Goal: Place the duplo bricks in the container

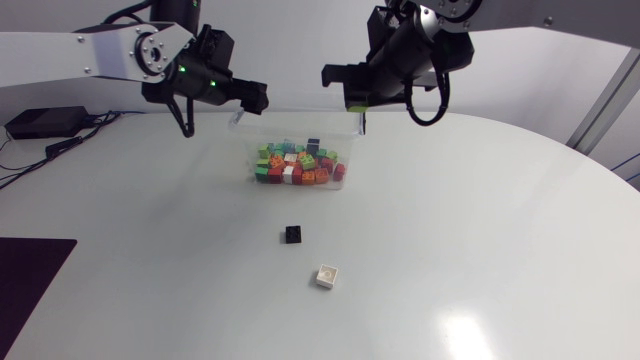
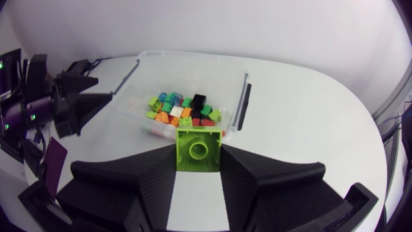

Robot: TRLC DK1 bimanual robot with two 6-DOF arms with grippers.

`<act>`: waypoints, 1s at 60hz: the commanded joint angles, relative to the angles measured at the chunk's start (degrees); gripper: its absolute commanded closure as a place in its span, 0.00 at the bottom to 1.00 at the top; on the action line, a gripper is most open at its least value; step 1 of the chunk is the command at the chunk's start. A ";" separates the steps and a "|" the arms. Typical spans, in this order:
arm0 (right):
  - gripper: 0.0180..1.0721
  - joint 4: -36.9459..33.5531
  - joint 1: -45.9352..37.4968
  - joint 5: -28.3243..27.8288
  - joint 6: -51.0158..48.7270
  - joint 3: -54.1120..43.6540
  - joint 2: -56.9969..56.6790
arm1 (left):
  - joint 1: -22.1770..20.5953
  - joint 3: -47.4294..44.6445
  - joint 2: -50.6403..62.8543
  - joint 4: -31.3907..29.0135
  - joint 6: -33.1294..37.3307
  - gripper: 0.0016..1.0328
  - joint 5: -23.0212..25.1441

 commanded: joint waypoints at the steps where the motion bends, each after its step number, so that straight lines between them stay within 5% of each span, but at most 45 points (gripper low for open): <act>1: 0.69 1.98 0.41 0.23 -1.00 2.54 3.16 | 0.95 -4.90 -5.11 0.01 5.39 0.05 3.39; 22: 0.69 11.29 1.20 3.57 -4.25 10.01 14.50 | 0.95 -18.09 -14.43 -5.09 23.76 0.05 16.75; 45: 0.67 21.31 1.46 5.51 -9.78 13.00 23.20 | -0.37 -25.38 -13.55 -7.99 38.70 0.05 19.74; 50: 0.53 20.87 1.11 6.03 -10.31 15.28 25.22 | -0.64 -26.26 -12.23 -8.26 42.04 0.05 19.74; 55: 0.08 20.00 0.93 6.03 -10.40 15.63 24.43 | -1.52 -26.17 -10.65 -9.05 44.94 0.05 19.47; 60: 0.04 20.17 0.84 5.95 -10.75 13.26 21.18 | -3.01 -26.00 -8.98 -9.31 46.52 0.05 17.98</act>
